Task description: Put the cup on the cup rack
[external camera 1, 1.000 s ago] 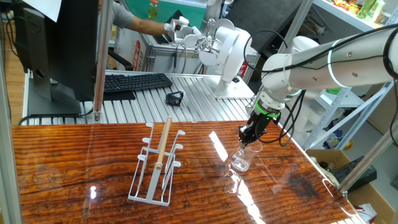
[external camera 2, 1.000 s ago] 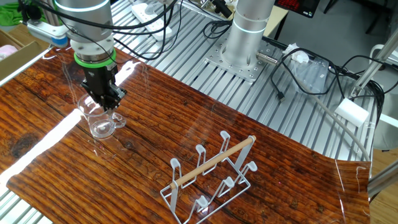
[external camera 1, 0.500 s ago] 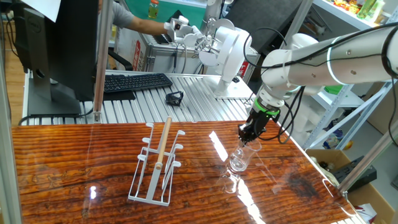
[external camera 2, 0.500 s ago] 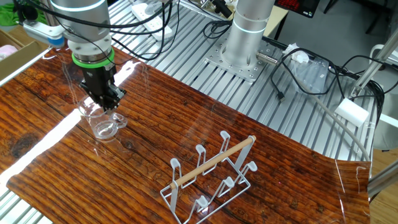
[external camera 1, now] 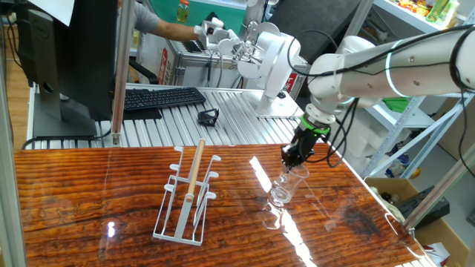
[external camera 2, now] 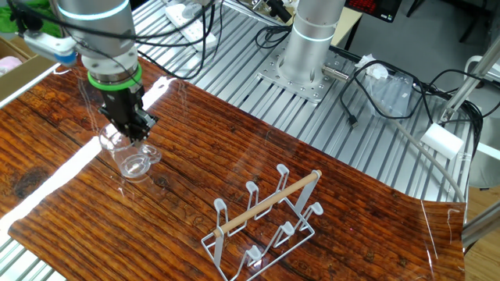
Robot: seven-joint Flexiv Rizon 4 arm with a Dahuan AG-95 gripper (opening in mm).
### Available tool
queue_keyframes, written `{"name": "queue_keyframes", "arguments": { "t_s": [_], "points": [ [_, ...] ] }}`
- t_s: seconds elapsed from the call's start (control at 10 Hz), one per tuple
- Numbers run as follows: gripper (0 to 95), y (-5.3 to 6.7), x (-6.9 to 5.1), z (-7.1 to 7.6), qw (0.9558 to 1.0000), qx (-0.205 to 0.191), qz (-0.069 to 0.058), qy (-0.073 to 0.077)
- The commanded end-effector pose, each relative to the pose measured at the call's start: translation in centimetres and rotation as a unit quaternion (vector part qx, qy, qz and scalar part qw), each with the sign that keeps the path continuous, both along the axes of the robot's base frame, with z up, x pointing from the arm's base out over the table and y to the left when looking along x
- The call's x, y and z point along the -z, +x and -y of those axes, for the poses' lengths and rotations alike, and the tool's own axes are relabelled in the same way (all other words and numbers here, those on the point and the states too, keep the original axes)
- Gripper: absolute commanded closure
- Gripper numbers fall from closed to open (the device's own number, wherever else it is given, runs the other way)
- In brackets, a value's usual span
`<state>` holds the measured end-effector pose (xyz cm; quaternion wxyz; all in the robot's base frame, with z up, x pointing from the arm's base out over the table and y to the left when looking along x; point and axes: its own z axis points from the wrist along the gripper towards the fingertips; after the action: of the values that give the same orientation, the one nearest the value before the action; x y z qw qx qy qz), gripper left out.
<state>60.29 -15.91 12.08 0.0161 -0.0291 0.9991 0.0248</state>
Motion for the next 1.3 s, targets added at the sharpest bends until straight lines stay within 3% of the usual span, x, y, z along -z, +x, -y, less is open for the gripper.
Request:
{"name": "queue_keyframes", "arguments": {
  "t_s": [0.1,0.4,0.7,0.8,1.0,1.3],
  "points": [
    [95.0,0.2,-0.5,-0.7,1.0,0.003,-0.006,-0.001],
    [95.0,0.4,-1.3,-1.9,0.9998,0.013,-0.016,-0.001],
    [95.0,-0.5,-2.2,-4.9,0.999,0.037,-0.023,-0.003],
    [95.0,-1.5,-2.7,-6.9,0.9985,0.047,-0.027,-0.007],
    [95.0,-2.7,-3.1,-9.1,0.9975,0.062,-0.035,-0.002],
    [95.0,-4.7,-2.8,-12.6,0.9951,0.091,-0.04,0.007]
  ]
}}
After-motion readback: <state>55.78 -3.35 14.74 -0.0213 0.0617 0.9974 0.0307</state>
